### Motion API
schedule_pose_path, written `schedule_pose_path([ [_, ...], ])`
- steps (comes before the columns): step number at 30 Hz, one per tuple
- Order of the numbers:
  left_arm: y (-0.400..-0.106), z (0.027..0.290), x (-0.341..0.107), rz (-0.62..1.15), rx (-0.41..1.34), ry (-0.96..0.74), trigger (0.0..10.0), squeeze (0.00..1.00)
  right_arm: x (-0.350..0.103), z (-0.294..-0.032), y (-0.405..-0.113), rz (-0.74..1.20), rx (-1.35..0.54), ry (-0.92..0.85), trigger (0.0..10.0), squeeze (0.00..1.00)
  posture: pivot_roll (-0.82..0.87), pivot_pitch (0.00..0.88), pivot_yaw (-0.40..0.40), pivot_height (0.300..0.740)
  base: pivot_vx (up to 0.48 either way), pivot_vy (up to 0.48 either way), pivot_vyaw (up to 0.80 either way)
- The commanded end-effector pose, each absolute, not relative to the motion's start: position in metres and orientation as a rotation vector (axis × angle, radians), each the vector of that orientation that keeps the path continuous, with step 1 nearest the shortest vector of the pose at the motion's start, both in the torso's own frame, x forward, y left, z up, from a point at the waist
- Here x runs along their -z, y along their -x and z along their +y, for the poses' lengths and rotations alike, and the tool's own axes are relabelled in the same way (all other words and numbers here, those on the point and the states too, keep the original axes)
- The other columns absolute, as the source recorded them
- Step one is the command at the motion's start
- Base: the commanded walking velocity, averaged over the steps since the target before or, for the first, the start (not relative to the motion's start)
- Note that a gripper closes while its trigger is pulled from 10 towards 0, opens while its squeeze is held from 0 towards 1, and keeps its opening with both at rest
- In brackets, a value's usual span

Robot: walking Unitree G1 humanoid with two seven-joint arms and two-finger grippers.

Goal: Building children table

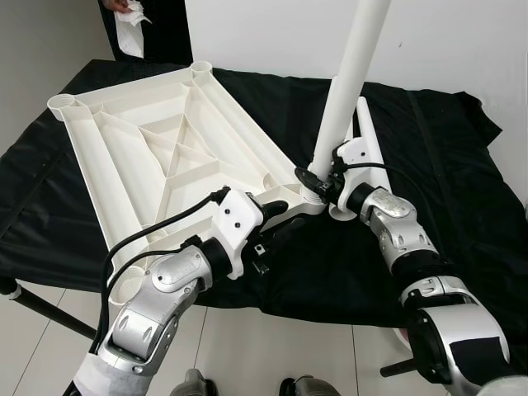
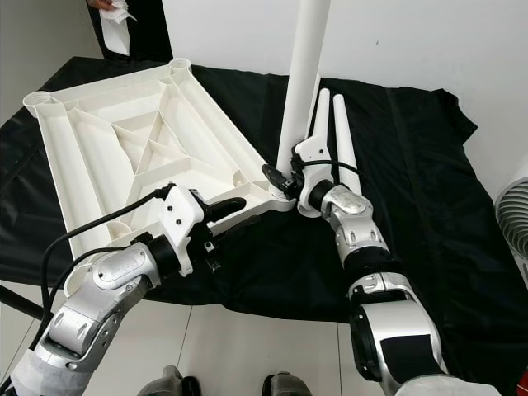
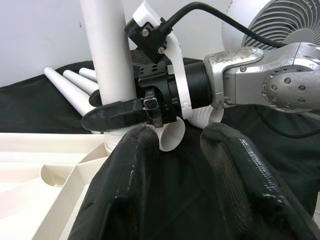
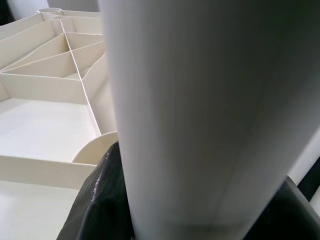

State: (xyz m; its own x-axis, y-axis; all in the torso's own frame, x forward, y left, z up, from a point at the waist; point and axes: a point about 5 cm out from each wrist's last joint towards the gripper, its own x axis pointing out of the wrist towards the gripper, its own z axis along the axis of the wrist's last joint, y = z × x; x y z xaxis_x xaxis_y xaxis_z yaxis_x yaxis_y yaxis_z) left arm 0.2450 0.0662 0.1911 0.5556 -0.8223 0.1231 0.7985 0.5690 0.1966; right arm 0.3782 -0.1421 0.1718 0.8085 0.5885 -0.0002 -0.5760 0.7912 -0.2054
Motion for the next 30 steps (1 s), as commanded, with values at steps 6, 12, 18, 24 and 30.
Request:
schedule_pose_path([
  [6, -0.242, 0.064, -0.189, -0.210, 0.971, -0.122, 10.0, 0.00, -0.151, -0.136, -0.375, 0.008, -0.509, 0.143, 10.0, 0.00, -0.06, 0.097, 0.018, 0.740, 0.000, 0.000, 0.00],
  [12, -0.241, 0.064, -0.189, -0.209, 0.971, -0.120, 10.0, 0.00, -0.150, -0.130, -0.374, -0.004, -0.373, 0.093, 10.0, 0.00, -0.05, 0.097, 0.015, 0.740, 0.000, 0.000, 0.00],
  [18, -0.240, 0.063, -0.188, -0.206, 0.974, -0.118, 10.0, 0.00, -0.150, -0.117, -0.368, -0.024, -0.275, 0.044, 10.0, 0.00, -0.05, 0.094, 0.012, 0.740, 0.000, 0.000, 0.00],
  [24, -0.239, 0.062, -0.188, -0.206, 0.979, -0.116, 10.0, 0.00, -0.146, -0.109, -0.360, -0.018, -0.153, 0.021, 10.0, 0.00, -0.05, 0.090, 0.004, 0.740, 0.000, 0.000, 0.00],
  [30, -0.237, 0.061, -0.186, -0.202, 0.983, -0.112, 10.0, 0.00, -0.147, -0.106, -0.346, -0.041, 0.003, -0.010, 10.0, 0.00, -0.05, 0.088, -0.003, 0.740, 0.000, 0.000, 0.00],
])
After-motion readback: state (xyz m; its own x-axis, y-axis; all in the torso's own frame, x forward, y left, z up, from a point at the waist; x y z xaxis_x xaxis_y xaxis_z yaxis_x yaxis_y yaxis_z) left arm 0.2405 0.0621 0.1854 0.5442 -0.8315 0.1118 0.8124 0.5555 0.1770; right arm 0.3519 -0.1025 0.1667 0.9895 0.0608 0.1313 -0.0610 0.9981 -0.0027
